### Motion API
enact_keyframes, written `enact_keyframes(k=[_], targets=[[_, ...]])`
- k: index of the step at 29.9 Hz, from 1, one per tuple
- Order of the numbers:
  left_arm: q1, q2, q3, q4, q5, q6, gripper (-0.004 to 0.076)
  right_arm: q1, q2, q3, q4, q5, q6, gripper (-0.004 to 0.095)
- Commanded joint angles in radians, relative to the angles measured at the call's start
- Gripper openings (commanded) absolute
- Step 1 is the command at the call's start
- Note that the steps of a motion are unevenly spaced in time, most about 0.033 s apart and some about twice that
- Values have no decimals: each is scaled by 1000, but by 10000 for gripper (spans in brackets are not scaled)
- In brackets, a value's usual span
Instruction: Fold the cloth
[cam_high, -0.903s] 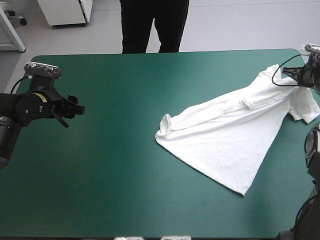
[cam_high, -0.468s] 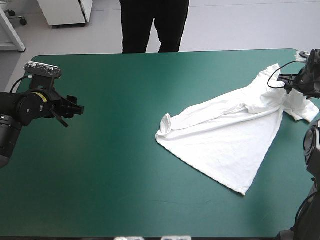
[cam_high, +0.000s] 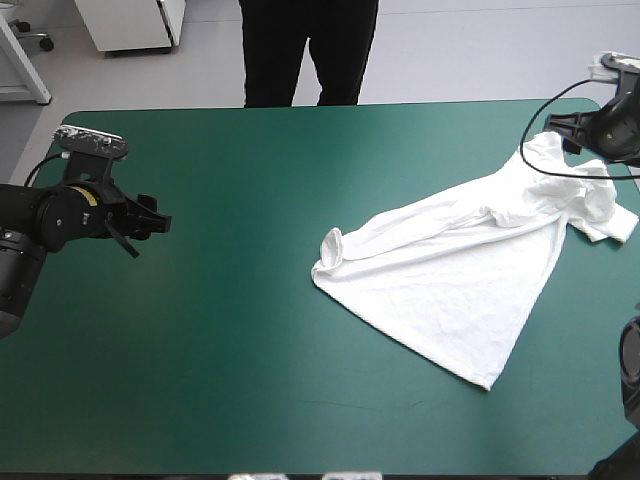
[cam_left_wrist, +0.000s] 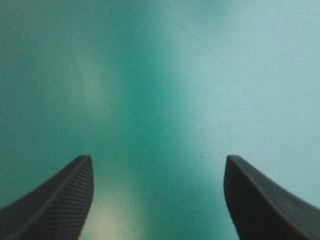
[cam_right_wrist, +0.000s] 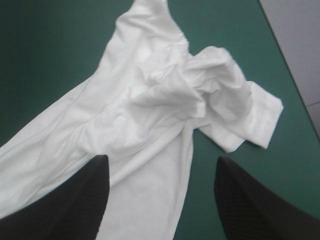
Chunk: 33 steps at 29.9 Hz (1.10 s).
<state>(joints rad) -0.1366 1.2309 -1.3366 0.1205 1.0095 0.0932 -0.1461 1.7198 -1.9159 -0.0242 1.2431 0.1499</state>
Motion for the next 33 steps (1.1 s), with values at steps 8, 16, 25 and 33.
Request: enact_keyframes(k=[8,16,25,33], targets=[[-154,28,-27,-5,-6,30,528,220,-336,445,-20,4,26,567],[-233,146,-28,-109,-39,43,528,229,-614,702,-10,4,66,567],[-325,341,-166,-131,-38,91,528,229,-733,790,-10,4,87,507],[-367,518,-344,-200,9,96,528,229,-731,790,1,4,85,491]])
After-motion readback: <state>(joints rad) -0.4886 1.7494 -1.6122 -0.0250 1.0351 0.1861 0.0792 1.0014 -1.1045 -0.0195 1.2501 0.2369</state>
